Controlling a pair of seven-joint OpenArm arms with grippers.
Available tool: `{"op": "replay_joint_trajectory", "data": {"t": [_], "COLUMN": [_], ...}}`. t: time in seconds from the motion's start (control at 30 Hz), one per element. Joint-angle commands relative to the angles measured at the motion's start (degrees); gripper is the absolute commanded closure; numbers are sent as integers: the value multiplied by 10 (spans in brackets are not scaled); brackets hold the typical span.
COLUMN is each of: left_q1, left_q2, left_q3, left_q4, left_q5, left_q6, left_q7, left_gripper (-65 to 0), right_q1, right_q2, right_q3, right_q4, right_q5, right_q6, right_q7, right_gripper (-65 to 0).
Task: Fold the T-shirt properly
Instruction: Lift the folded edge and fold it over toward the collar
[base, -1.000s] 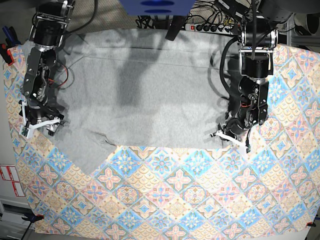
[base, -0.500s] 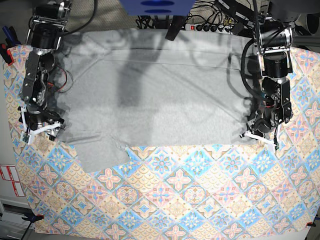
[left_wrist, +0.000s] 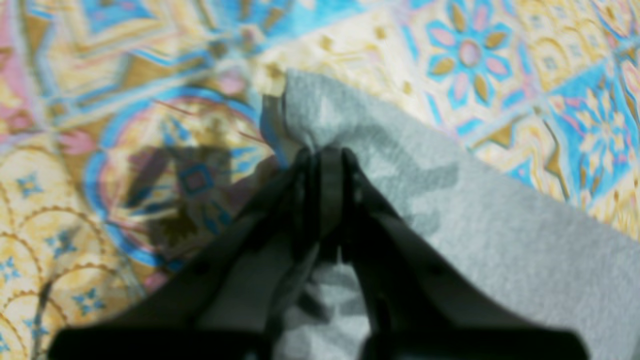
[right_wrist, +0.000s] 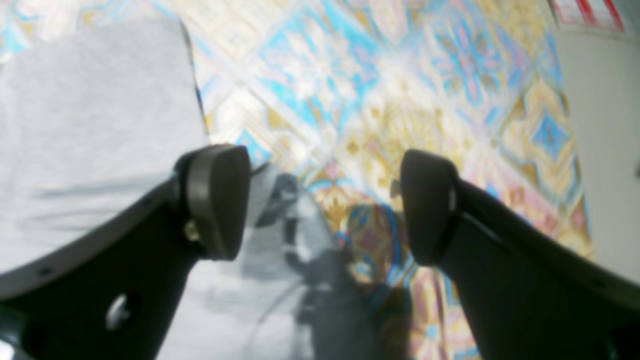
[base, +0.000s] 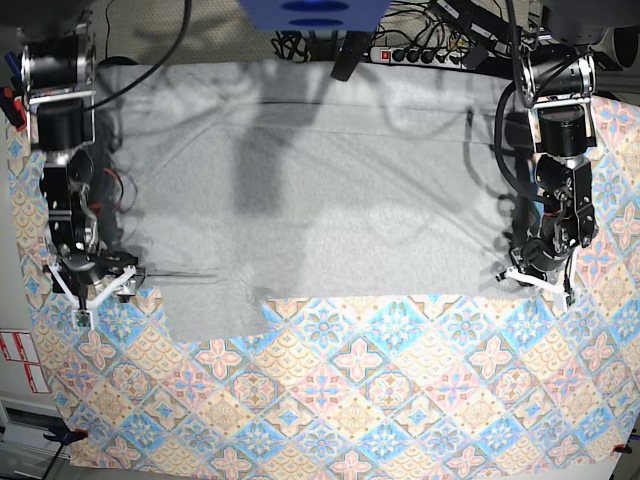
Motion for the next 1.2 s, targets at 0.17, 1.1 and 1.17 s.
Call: {"op": "replay_joint_trajectory", "data": {"t": [0.17,1.1,1.17], "left_q1": [-13,-15,-15], "left_q2": [-7,2,2], "left_q3": [-2,-2,-2], "left_q4": [10,10,10], "left_q5": [-4,-4,-4], "left_q6": [-2,-2,-2], "left_q7": [-11,-11,-11], "left_gripper": [0,0,0], "right_q1": [84,101,102], "right_q2": [33,30,30], "right_q3": [-112,-87,-81], "right_q4": [-97,-228,-253], "right_q5": [-4,-53,-12], "right_q6": [109,266,291], "right_q7": [46,122,134], "right_gripper": [-450,-391,-334]}}
